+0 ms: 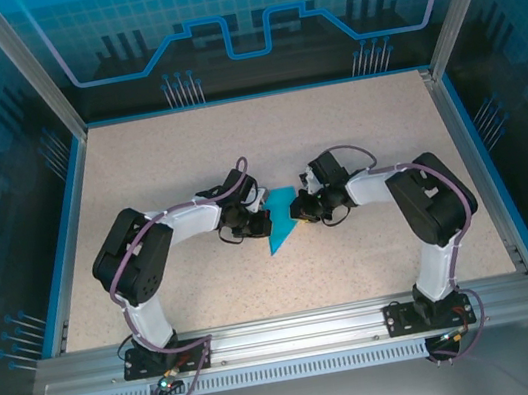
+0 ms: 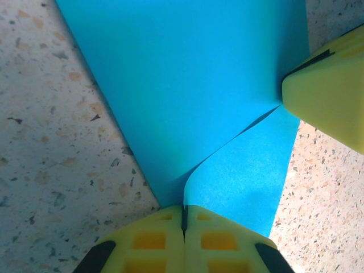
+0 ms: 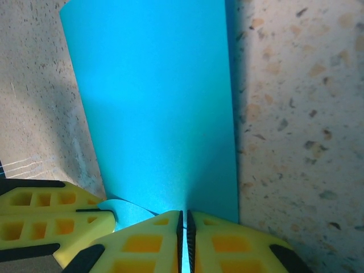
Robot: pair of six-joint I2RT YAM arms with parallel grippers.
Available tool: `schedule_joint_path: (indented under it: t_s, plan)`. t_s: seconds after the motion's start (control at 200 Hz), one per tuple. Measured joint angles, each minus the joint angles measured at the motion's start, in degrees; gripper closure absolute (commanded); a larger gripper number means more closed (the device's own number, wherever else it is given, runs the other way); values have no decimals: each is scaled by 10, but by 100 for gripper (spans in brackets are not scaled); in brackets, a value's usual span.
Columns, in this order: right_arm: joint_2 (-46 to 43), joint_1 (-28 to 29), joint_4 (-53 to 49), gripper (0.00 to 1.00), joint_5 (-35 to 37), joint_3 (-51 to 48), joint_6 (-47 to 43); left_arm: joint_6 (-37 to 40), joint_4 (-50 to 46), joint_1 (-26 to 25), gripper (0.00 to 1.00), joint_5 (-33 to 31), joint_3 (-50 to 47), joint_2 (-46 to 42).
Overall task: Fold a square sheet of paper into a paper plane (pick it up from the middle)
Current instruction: Third fold the triangle at the center of the table.
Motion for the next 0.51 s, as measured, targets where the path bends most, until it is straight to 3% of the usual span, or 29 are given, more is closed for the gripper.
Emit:
schedule_joint_path:
  t_s: [0.225,0.345,0.505]
  plan:
    - [-83,11,-23,86,7,-10,0,0,0,0,96,0,0,0]
    - [-121,51,9,89,7,-40,18,0,0,0,96,0,1,0]
    - [-99,108,47,90,10,-84,59,0,-2,0,95,0,2,1]
